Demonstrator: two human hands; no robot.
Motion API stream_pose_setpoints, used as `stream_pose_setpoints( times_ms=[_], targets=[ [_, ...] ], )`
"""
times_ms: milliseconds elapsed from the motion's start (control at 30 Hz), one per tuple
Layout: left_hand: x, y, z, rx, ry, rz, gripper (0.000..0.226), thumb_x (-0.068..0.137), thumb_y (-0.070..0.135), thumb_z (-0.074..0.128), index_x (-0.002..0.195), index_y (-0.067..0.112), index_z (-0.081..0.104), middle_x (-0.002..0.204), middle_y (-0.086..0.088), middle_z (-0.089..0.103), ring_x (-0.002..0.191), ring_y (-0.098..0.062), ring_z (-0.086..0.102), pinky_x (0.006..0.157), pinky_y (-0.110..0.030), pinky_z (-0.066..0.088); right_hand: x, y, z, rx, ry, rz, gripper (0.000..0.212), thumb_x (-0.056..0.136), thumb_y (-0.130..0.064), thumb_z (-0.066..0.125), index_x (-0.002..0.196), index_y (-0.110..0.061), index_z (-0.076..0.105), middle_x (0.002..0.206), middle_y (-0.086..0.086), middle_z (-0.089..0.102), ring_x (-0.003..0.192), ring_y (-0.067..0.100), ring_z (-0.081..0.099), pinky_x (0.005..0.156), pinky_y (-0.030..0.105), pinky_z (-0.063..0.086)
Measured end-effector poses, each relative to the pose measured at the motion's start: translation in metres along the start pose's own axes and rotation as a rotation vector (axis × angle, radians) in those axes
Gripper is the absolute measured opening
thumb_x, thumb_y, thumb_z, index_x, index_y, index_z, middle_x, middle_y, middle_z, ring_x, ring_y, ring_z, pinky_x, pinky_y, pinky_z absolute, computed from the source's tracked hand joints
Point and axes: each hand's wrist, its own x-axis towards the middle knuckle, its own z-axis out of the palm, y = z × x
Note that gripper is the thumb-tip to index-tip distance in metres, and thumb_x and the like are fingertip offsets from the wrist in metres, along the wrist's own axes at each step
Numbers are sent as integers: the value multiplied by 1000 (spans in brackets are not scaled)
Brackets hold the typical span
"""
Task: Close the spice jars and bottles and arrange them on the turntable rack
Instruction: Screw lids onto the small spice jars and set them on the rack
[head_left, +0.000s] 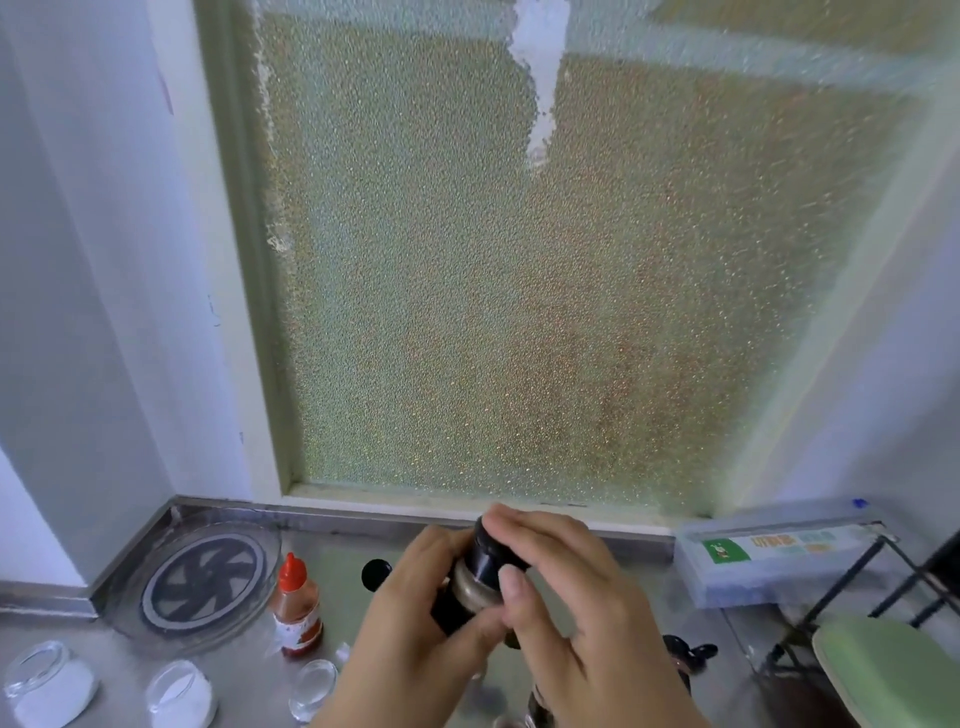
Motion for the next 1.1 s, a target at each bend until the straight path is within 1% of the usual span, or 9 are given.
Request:
stream_pose_setpoints(
  times_ms=[167, 300, 533, 667, 800, 867, 967, 1033, 1100],
  targets=[
    [7, 2, -1, -52, -81, -147, 50, 53, 70, 67, 98, 52, 55, 88, 11, 64, 70, 5, 57, 65, -12, 45, 6, 6, -10, -21, -166, 72, 34, 89, -41, 49, 121, -31, 57, 122, -24, 53, 115, -3, 51, 97, 8, 35],
    [32, 5, -11, -217, -189, -251, 64, 43, 43, 86, 101, 35, 59, 87, 4, 70, 68, -2, 62, 63, -16, 48, 39, 7, -32, -62, -411, 142, 44, 85, -37, 59, 127, -45, 46, 122, -28, 50, 111, -10, 48, 93, 3, 33],
    [65, 19, -24, -47, -202, -324, 55, 46, 22, 89, 95, 22, 64, 68, 9, 64, 47, -2, 50, 46, -25, 41, 84, -2, -44, -147, -521, 184, 43, 75, -34, 72, 116, -35, 57, 107, -16, 57, 98, 5, 58, 94, 31, 48],
    [60, 29, -25, 233, -180, -169, 34, 55, 28, 86, 83, 20, 68, 57, 8, 56, 50, -2, 44, 48, -14, 33, 87, -5, -43, -236, -524, 289, 31, 64, -52, 71, 85, -30, 61, 73, -12, 61, 66, 7, 60, 67, 31, 54],
    [54, 28, -20, 358, -167, -56, 33, 60, 34, 83, 83, 22, 64, 63, 10, 56, 55, -2, 44, 52, -16, 33, 86, -5, -37, -374, -537, 376, 60, 75, -72, 44, 69, -15, 61, 53, 5, 66, 43, 13, 61, 48, 26, 48],
    [53, 28, -21, 388, -183, -37, 35, 61, 35, 82, 86, 20, 63, 64, 12, 54, 57, 3, 47, 52, -12, 33, 85, -4, -43, -302, -668, 433, 68, 71, -78, 33, 83, -19, 65, 66, 3, 73, 49, 6, 65, 54, 21, 50],
    [53, 29, -23, 403, -195, -52, 42, 60, 39, 80, 89, 13, 64, 69, 6, 60, 62, -8, 50, 57, -19, 35, 87, 2, -57, -152, -837, 340, 52, 77, -59, 56, 126, -43, 48, 126, -14, 58, 105, -1, 59, 89, 26, 51],
    [53, 29, -24, 411, -202, -38, 40, 61, 37, 80, 92, 15, 64, 69, 11, 57, 60, -6, 50, 59, -16, 36, 85, 2, -58, -180, -801, 270, 39, 82, -42, 63, 119, -43, 52, 115, -16, 60, 102, -1, 59, 89, 28, 51],
    [54, 28, -23, 425, -201, -13, 42, 61, 37, 80, 95, 18, 64, 71, 15, 54, 64, 2, 48, 61, -14, 36, 82, 1, -52, -173, -733, 334, 27, 87, -48, 52, 105, -31, 60, 86, -6, 71, 75, 5, 69, 74, 30, 56]
  ],
)
